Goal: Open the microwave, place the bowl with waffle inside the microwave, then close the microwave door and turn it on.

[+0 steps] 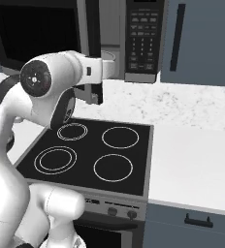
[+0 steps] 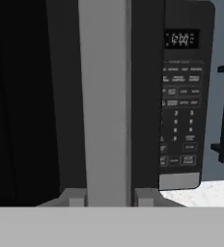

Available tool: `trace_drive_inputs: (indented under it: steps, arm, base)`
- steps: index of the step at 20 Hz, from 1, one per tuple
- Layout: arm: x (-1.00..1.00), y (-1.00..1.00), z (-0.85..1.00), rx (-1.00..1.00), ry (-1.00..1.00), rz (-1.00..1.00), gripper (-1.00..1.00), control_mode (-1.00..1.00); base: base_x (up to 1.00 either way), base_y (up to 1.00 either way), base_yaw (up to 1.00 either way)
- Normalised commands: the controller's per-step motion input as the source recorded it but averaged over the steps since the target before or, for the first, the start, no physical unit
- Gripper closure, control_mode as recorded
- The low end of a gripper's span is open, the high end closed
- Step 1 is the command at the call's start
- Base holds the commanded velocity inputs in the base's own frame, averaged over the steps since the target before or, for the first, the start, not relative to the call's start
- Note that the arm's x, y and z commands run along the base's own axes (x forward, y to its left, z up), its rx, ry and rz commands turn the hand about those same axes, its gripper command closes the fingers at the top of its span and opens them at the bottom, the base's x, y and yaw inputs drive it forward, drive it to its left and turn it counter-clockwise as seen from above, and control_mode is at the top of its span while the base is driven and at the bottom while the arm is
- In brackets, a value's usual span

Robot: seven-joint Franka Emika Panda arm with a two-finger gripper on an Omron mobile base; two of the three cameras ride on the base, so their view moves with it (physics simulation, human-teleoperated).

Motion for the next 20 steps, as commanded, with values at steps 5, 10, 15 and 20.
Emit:
trace_drive_inputs:
  steps: [5,10,15,20]
  arm:
    - [-1.00,0.36,0.00,-0.04,0.00,-0.02,1.00,-1.00]
    - [-0.85,0.25,0.00,-0.04,0.00,0.00,1.00,-1.00]
    - [-0.34,0.21,0.00,-0.03,-0.01,0.00,1.00,-1.00]
    - [0.00,0.00,0.00,0.00,0.00,0.00,-1.00,-1.00]
  base:
    - [0.00,0.00,0.00]
    - [0.00,0.00,0.00]
    - [0.00,0.00,0.00]
    - [0.00,0.00,0.00]
